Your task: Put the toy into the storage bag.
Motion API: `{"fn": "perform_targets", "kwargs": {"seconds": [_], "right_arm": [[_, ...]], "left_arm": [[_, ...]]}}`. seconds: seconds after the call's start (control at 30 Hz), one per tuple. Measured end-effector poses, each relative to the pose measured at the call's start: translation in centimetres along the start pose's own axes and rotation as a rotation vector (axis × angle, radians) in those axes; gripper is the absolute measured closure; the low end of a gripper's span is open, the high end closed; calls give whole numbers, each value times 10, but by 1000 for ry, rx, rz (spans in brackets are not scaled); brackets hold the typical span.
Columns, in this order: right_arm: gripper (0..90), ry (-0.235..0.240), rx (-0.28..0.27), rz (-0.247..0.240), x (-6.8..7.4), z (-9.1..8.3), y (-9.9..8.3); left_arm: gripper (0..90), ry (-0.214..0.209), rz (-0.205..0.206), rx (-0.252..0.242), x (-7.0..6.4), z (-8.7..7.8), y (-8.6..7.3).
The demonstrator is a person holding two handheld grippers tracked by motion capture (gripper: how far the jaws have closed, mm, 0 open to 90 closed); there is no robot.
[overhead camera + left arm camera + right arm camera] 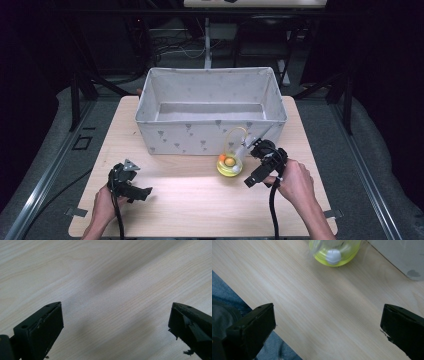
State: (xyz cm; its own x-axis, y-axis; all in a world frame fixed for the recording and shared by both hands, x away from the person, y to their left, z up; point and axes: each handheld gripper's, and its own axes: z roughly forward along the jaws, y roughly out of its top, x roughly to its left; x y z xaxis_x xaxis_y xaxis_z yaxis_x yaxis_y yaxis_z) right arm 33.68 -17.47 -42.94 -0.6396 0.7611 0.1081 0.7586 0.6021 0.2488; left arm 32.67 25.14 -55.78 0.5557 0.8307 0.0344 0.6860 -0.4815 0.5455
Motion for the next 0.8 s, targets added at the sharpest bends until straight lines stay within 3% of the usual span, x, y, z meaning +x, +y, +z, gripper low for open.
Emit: {"fn": "perform_targets", "kwargs": {"seconds": [0.8], "right_arm": [[0,-1,-2,-58,7,-33,57]], "left_arm": [[0,-25,7,12,0,2,-1]]}}
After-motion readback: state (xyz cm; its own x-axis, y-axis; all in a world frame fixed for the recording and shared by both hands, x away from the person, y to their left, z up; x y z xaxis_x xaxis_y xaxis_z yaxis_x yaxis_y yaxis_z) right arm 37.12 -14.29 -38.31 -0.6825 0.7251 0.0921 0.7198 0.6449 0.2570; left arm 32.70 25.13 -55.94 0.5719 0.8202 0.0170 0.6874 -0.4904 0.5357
